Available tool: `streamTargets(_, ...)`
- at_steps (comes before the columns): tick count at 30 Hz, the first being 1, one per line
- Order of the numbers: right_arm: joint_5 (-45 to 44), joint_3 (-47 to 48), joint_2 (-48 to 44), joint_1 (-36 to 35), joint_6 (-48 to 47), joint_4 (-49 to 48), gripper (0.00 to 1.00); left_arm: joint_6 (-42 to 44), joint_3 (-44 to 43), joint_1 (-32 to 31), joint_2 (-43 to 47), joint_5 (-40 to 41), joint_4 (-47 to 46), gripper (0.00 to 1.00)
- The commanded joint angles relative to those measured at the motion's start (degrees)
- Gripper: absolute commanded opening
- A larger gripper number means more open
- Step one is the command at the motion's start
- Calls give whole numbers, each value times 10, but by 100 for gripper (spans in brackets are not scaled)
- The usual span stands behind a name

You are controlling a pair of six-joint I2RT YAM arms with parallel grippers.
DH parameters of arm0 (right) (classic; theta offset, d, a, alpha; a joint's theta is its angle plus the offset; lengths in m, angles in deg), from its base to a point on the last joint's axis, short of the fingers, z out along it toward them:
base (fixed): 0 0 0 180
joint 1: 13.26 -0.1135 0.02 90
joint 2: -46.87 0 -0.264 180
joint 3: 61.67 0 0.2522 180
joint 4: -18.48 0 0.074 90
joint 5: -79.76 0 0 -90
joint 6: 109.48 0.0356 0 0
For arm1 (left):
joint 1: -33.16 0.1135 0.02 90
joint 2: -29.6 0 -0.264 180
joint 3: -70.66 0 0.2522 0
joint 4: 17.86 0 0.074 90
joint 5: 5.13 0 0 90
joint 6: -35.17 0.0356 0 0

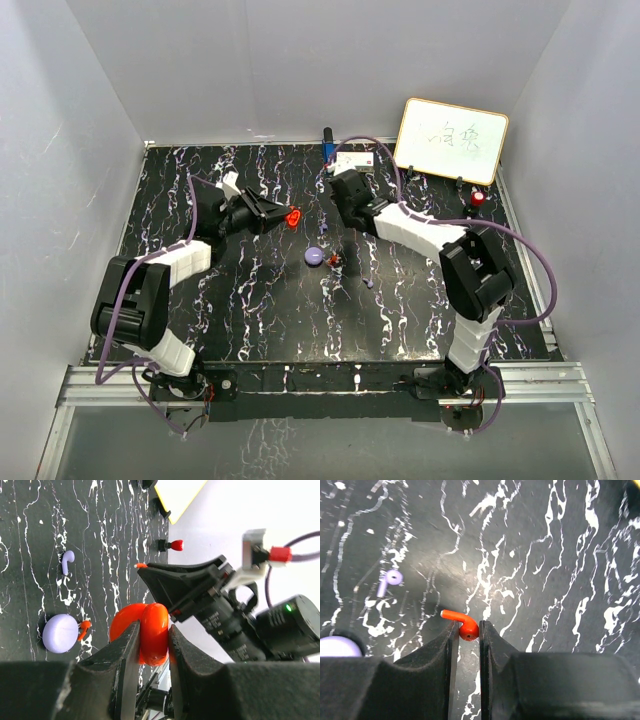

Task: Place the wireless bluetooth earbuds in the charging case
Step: Pick up the earbud from the center of the board, then place the earbud in the charging case.

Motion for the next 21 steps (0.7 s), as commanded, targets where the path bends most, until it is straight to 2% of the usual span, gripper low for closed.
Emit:
streamTargets(1,-83,47,-34,-41,-59,10,0,-8,-33,2,-2,-4,25,0)
streamTargets(14,-96,49,-89,-101,-173,-64,0,-5,-89,2,-23,5,131,0)
streamTargets(21,-72,34,-106,-118,-235,-103,0,-7,-124,1,-40,7,190,0)
